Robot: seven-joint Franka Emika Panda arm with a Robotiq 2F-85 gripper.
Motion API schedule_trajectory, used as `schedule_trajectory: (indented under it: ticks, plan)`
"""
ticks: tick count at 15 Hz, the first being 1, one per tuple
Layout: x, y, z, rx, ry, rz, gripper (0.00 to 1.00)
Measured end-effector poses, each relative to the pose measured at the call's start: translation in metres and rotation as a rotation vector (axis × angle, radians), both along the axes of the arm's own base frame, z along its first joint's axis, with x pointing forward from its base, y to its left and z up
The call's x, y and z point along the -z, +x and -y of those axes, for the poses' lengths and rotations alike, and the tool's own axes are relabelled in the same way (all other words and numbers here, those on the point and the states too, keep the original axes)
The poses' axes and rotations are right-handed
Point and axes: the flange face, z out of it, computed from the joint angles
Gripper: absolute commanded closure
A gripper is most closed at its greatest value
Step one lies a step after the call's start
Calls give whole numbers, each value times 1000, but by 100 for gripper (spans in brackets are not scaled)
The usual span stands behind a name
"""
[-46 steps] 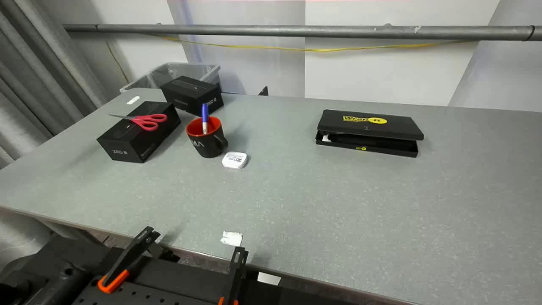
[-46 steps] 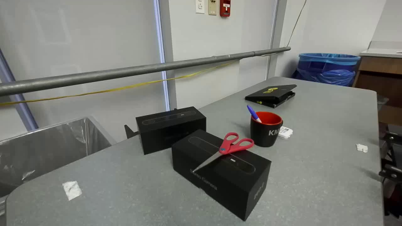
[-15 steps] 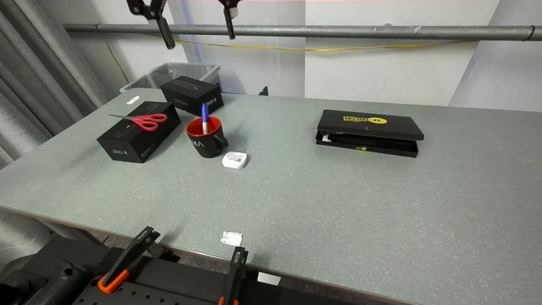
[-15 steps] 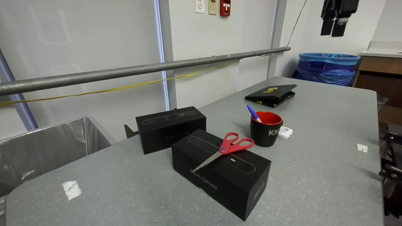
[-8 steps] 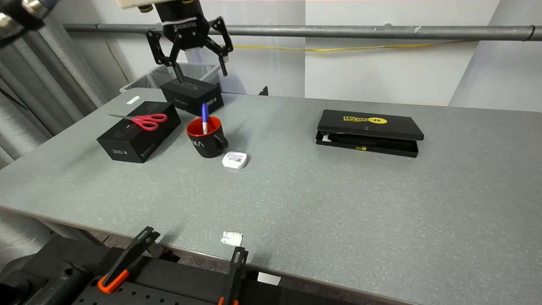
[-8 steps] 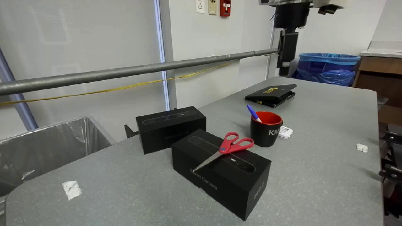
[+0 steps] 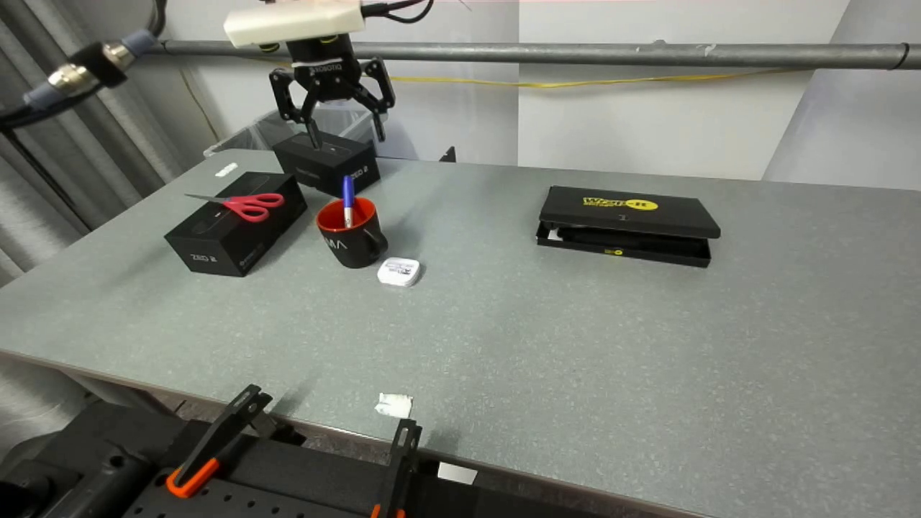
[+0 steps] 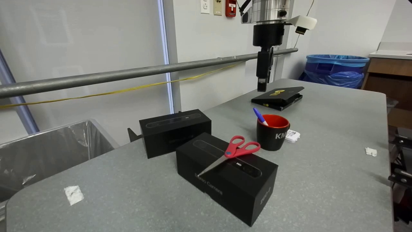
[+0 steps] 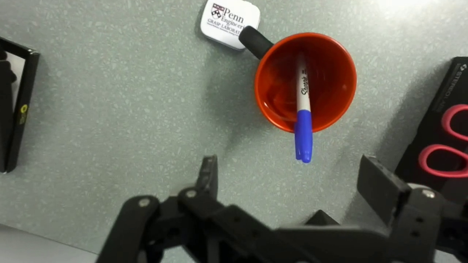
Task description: Remove the pen from the black mug cup and put it on the table
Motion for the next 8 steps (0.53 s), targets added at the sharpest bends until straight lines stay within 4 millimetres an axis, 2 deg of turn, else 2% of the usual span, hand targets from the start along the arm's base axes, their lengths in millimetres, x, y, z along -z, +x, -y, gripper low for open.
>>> schedule_trajectory:
  ticks: [4, 8]
  plan:
    - [3, -1, 0, -2, -1, -6, 0]
    - [21, -3, -7, -15, -4, -33, 0]
